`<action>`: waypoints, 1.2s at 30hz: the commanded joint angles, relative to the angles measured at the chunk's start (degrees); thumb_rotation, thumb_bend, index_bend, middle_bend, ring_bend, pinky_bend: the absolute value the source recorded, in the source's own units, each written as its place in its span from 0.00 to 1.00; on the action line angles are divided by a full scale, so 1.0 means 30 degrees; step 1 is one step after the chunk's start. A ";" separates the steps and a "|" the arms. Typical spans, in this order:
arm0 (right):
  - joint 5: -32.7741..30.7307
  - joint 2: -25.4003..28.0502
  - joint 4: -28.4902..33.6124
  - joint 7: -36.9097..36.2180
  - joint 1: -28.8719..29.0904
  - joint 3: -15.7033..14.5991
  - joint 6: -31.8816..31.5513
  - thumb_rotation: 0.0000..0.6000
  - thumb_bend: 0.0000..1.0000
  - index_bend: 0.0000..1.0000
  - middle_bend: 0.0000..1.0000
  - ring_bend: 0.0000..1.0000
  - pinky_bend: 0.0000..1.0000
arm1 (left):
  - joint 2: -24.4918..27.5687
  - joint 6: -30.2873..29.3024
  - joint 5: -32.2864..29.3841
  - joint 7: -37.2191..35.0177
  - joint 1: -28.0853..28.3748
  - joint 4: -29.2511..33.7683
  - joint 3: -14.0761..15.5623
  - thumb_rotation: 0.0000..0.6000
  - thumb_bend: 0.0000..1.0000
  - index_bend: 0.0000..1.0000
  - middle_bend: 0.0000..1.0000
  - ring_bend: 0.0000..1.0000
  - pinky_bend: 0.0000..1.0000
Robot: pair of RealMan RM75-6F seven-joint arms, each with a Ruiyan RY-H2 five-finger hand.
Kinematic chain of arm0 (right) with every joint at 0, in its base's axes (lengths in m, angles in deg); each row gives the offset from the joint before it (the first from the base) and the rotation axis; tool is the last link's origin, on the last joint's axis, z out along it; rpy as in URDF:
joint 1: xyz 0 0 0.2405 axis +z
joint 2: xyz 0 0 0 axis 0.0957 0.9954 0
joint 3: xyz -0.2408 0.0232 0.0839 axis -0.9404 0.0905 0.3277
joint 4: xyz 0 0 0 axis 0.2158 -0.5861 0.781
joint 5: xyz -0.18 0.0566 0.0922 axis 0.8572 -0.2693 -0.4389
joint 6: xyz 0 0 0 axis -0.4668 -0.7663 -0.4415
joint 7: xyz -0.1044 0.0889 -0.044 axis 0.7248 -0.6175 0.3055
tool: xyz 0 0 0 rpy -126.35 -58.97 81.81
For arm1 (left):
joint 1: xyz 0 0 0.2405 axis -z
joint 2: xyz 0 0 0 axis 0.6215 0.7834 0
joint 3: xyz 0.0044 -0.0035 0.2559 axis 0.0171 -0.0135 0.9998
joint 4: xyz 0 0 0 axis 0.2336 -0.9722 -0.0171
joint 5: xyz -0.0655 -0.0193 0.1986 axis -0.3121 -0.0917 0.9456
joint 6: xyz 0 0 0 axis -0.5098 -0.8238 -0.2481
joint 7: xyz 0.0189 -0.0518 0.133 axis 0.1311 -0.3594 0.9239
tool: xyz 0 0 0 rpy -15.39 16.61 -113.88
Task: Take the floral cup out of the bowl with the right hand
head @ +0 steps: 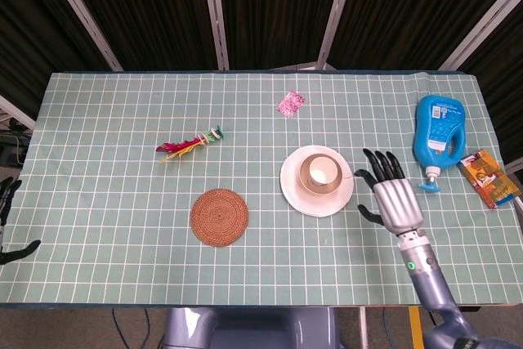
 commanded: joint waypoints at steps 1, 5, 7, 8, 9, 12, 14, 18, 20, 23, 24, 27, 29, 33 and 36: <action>-0.1140 -0.1588 -0.1188 0.0929 0.1271 0.1038 0.0858 1.00 0.18 0.39 0.08 0.00 0.00 | 0.0029 0.0103 -0.0033 -0.0118 0.0035 -0.0058 -0.0008 1.00 0.00 0.00 0.00 0.00 0.00; -0.2149 -0.2958 -0.2197 0.0889 0.2127 0.1573 0.1365 1.00 0.19 0.42 0.10 0.00 0.00 | 0.0025 0.0277 0.0006 -0.0150 0.0121 -0.0104 0.0023 1.00 0.00 0.00 0.00 0.00 0.00; -0.2524 -0.3476 -0.2728 0.1152 0.2509 0.1640 0.1648 1.00 0.19 0.43 0.10 0.00 0.00 | 0.0030 0.0319 -0.0013 -0.0159 0.0138 -0.0100 0.0023 1.00 0.00 0.00 0.00 0.00 0.00; -0.2646 -0.3668 -0.2934 0.1268 0.2649 0.1655 0.1733 1.00 0.19 0.43 0.10 0.00 0.00 | 0.0035 0.0325 -0.0022 -0.0177 0.0140 -0.0098 0.0019 1.00 0.00 0.00 0.00 0.00 0.00; -0.2836 -0.3952 -0.3209 0.1395 0.2845 0.1662 0.1883 1.00 0.19 0.43 0.11 0.00 0.00 | 0.0049 0.0313 -0.0038 -0.0226 0.0135 -0.0096 0.0003 1.00 0.00 0.00 0.00 0.00 0.00; -0.3318 -0.4579 -0.3792 0.1582 0.3209 0.1692 0.2143 1.00 0.21 0.44 0.11 0.00 0.00 | 0.0100 0.0274 -0.0077 -0.0441 0.0105 -0.0121 -0.0034 1.00 0.00 0.00 0.00 0.00 0.00; -0.3619 -0.4923 -0.4175 0.1774 0.3390 0.1588 0.2347 1.00 0.21 0.44 0.11 0.00 0.00 | 0.0140 0.0315 -0.0126 -0.0578 0.0099 -0.0161 -0.0041 1.00 0.00 0.00 0.00 0.00 0.00; -0.3878 -0.5343 -0.4565 0.1813 0.3511 0.1416 0.2399 1.00 0.21 0.44 0.11 0.00 0.00 | 0.0183 0.0385 -0.0149 -0.0731 0.0125 -0.0208 -0.0056 1.00 0.00 0.00 0.00 0.00 0.00; -0.3928 -0.5520 -0.4806 0.1761 0.3562 0.1334 0.2358 1.00 0.21 0.45 0.11 0.00 0.00 | 0.0202 0.0379 -0.0119 -0.0779 0.0124 -0.0209 -0.0051 1.00 0.00 0.00 0.00 0.00 0.00; -0.4064 -0.5677 -0.5100 0.1676 0.3647 0.1304 0.2363 1.00 0.21 0.45 0.12 0.00 0.00 | 0.0217 0.0363 -0.0088 -0.0802 0.0119 -0.0187 -0.0042 1.00 0.00 0.00 0.00 0.00 0.00; -0.4136 -0.5719 -0.5201 0.1647 0.3675 0.1285 0.2388 1.00 0.21 0.46 0.12 0.00 0.00 | 0.0220 0.0362 -0.0081 -0.0797 0.0118 -0.0185 -0.0038 1.00 0.00 0.00 0.00 0.00 0.00; -0.4234 -0.5799 -0.5399 0.1545 0.3701 0.1204 0.2390 1.00 0.22 0.49 0.14 0.00 0.00 | 0.0213 0.0403 -0.0107 -0.0753 0.0135 -0.0178 -0.0035 1.00 0.00 0.00 0.00 0.00 0.00; -0.4253 -0.5867 -0.5629 0.1490 0.3709 0.1114 0.2365 1.00 0.24 0.51 0.16 0.00 0.00 | 0.0216 0.0427 -0.0108 -0.0731 0.0148 -0.0169 -0.0030 1.00 0.00 0.00 0.00 0.00 0.00; -0.4426 -0.6044 -0.6047 0.1110 0.3706 0.1015 0.2458 1.00 0.32 0.56 0.19 0.00 0.00 | 0.0229 0.0407 -0.0111 -0.0775 0.0144 -0.0151 -0.0042 1.00 0.00 0.00 0.00 0.00 0.00; -0.4348 -0.6112 -0.6254 0.0811 0.3720 0.0881 0.2483 1.00 0.39 0.60 0.20 0.00 0.00 | 0.0233 0.0412 -0.0123 -0.0796 0.0146 -0.0158 -0.0047 1.00 0.00 0.00 0.00 0.00 0.00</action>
